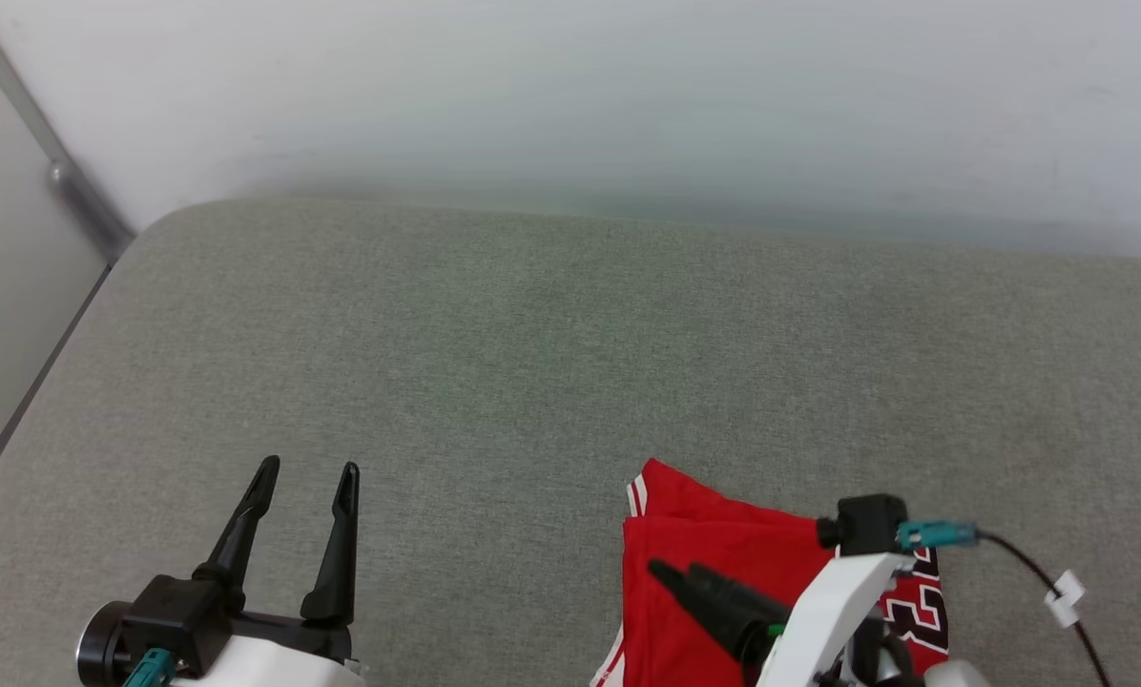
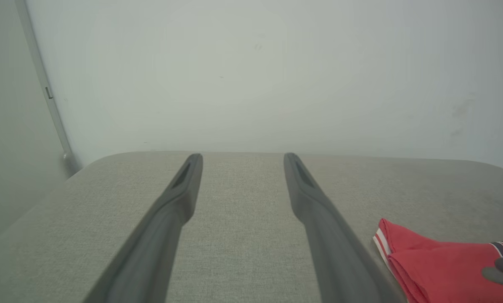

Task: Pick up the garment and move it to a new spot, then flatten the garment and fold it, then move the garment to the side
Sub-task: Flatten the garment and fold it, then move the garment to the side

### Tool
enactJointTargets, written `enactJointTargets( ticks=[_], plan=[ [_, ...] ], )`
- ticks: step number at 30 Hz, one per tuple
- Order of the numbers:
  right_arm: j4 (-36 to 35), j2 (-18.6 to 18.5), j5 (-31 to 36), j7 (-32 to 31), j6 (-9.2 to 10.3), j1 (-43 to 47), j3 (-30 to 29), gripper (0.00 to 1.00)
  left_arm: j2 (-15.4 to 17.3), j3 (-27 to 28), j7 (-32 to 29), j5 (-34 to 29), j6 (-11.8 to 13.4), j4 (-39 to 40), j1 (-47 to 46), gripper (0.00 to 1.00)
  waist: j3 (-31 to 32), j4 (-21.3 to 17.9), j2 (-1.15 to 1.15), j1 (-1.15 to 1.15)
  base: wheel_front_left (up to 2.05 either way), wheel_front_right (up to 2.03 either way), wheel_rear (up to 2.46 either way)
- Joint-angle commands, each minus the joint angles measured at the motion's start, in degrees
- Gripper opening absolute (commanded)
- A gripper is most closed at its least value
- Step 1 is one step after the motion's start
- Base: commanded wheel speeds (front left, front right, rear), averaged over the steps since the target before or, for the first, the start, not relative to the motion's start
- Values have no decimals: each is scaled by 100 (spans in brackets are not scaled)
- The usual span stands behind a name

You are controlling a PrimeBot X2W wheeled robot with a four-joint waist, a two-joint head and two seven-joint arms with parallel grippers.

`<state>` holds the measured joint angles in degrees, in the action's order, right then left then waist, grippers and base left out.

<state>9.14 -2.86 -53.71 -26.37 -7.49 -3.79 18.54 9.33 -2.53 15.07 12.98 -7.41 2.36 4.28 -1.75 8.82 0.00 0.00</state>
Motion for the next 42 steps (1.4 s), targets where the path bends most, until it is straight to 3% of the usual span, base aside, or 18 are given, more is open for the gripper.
enactJointTargets(
  ticks=[1, 4, 7, 12, 17, 23, 27, 42],
  plan=[
    [-73, 0, 222, 43, 0, -176, -150, 100, -10, 3, 12, -28, -9, 23, -29, 100, -6, -45, 0, 0, 0, 0, 0],
    [-161, 0, 575, 50, 0, -276, -340, 100, -20, -15, 12, -45, -9, 34, -47, 100, -9, -95, 0, 0, 0, 0, 0],
    [-397, -29, 1587, 47, 0, -444, -640, 100, -49, -24, 12, -72, -9, 43, -72, 100, -23, -177, 0, 0, 0, 0, 0],
    [-659, -740, 3607, 567, 1, -644, -1024, 100, -109, -96, 12, -84, -9, 59, -144, 100, -57, -318, 0, 0, 0, 0, 0],
    [-652, -1357, 4537, 1452, 2, -689, -1413, 100, -157, -178, 12, -24, -9, 58, -246, 100, -90, -419, 0, 0, 0, 0, 0],
    [-861, -1326, 4695, 2300, 2, -369, -2092, 100, -161, -259, 12, 19, -9, 90, -295, 100, -123, -537, 0, 0, 0, 0, 0],
    [-1238, -1089, 4572, 2716, 1, -26, -2468, 100, -150, -319, 12, 80, -9, 157, -276, 100, -153, -598, 0, 0, 0, 0, 0],
    [-2025, -348, 4580, 3206, 1, 938, -2539, 100, -137, -261, 12, -23, -9, 225, -32, 100, -155, -613, 0, 0, 0, 0, 0]
  ],
)
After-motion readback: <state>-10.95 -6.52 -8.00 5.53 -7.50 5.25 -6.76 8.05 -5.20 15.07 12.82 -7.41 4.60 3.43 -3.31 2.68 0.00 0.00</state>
